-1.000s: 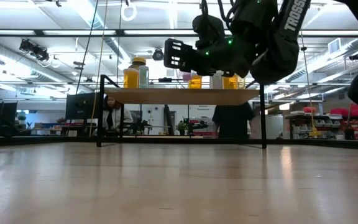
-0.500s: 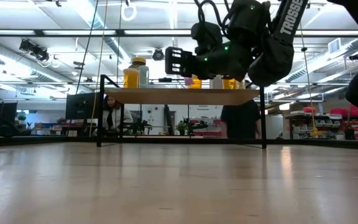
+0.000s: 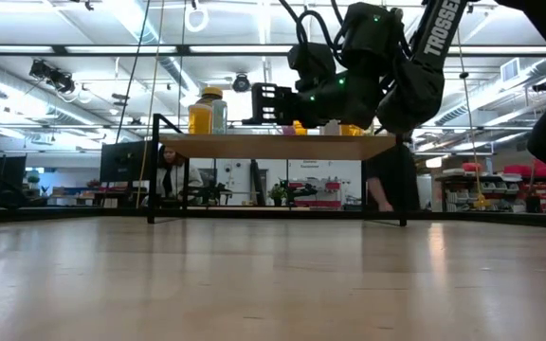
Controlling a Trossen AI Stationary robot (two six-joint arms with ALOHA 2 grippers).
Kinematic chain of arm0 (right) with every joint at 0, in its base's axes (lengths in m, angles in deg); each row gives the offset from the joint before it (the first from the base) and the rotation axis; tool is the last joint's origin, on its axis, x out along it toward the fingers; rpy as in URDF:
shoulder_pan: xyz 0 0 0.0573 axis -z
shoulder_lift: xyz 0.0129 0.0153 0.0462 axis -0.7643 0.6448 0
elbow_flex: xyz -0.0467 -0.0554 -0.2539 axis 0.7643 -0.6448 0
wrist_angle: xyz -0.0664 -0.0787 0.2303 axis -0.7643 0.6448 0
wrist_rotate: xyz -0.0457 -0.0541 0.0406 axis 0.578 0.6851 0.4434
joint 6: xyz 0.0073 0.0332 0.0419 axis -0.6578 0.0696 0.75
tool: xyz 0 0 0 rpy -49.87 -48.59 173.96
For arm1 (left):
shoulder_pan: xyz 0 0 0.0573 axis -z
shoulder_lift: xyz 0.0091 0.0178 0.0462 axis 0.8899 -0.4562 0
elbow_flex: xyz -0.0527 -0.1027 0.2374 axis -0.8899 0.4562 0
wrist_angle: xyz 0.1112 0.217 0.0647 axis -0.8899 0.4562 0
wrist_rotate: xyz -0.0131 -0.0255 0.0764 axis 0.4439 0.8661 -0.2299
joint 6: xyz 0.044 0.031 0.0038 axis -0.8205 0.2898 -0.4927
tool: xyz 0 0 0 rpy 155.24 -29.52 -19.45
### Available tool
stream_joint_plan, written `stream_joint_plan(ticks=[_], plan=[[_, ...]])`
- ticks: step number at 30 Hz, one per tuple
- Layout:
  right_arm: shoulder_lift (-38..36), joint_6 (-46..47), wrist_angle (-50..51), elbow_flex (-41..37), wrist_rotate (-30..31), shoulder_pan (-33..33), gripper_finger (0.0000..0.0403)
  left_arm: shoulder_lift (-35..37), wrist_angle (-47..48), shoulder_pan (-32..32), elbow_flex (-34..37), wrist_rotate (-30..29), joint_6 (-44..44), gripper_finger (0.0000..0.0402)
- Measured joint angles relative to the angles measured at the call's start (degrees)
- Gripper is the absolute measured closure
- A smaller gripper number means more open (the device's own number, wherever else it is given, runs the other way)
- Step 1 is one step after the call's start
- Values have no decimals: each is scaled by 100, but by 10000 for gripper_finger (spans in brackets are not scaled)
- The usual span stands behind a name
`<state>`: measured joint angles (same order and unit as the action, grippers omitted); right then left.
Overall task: Pick and place medicine bottles onto shelf by color
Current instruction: Put the pink pill bottle on the shelf
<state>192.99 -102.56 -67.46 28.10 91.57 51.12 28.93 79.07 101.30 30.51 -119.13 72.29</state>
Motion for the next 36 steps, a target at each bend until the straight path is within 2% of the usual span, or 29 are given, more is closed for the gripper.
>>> stream_joint_plan(ticks=[8, 16, 28, 36], plan=[[-1, 45, 51, -38, -25, 2, 274, 0, 0, 0, 0, 0, 2, 118], [-22, 539, -153, -354, -4, 34, 274, 0, 0, 0, 0, 0, 2, 118], [-6, 455, -203, -373, 34, 35, 274, 0, 0, 0, 0, 0, 2, 118], [18, 200, -244, -391, 165, 17, 241, 0, 2, 0, 0, 2, 2, 118]])
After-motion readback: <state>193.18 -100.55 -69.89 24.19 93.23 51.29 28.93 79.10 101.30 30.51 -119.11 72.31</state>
